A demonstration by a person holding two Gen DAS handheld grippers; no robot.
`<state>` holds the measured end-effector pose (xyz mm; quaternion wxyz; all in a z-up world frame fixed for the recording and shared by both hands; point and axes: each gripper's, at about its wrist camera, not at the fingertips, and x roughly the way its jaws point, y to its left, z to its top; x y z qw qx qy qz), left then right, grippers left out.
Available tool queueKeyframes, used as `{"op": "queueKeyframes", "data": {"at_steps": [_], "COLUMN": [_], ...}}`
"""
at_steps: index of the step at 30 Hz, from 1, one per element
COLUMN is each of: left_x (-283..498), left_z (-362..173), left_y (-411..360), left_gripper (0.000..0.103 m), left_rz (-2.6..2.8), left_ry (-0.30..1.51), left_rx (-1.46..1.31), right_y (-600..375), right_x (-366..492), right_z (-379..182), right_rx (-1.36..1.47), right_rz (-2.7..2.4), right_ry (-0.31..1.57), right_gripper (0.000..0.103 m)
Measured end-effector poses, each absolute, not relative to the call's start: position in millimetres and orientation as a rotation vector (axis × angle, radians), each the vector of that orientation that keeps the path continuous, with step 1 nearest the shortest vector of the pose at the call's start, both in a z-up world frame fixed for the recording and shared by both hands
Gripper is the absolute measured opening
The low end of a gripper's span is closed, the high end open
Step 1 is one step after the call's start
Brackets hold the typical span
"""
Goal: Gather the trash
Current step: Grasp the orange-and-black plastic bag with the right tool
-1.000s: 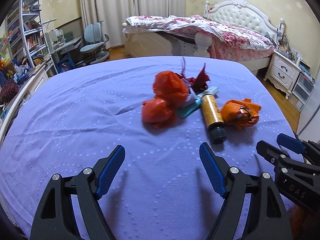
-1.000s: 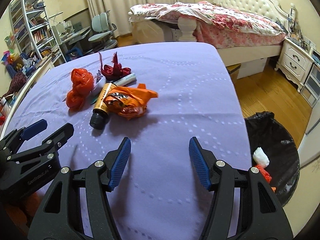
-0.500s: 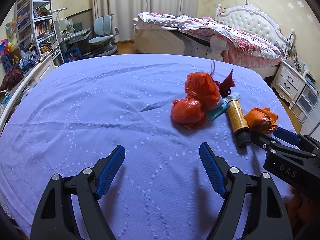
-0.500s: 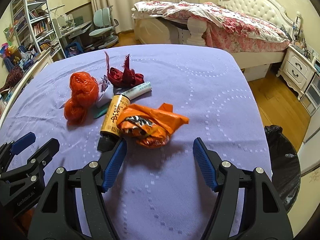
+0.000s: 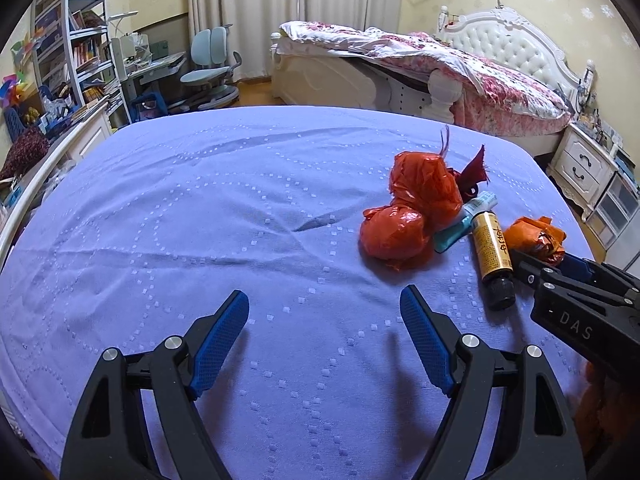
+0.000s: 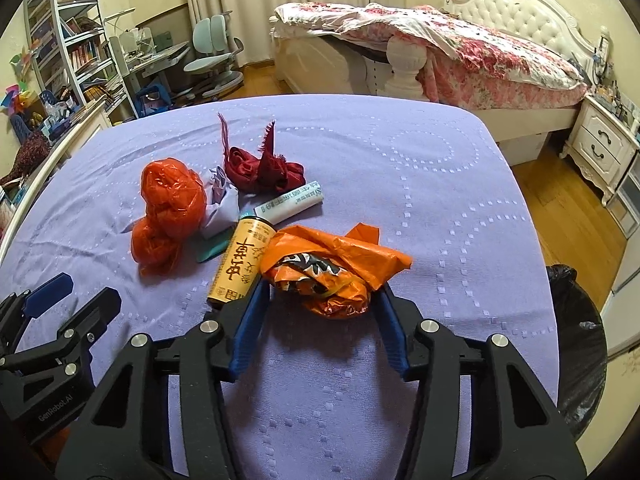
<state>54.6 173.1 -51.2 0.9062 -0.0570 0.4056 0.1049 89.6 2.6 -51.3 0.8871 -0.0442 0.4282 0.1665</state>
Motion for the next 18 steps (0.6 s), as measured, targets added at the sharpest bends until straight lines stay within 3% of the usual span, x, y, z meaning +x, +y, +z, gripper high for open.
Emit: {"op": "queueKeyframes", "data": {"at_steps": [18], "left_x": [86], "left_z": [-49], "left_y": [161], "left_gripper": [0.080], "left_rz": [0.156], "left_ry": [0.820], "left_rx": [-0.067], "right_y": [-29], "right_x": [98], "right_z": [-52], "right_rx": [-0.025], "right_rz": [0.280], "right_ry": [0.889], "right_gripper": [0.050]}}
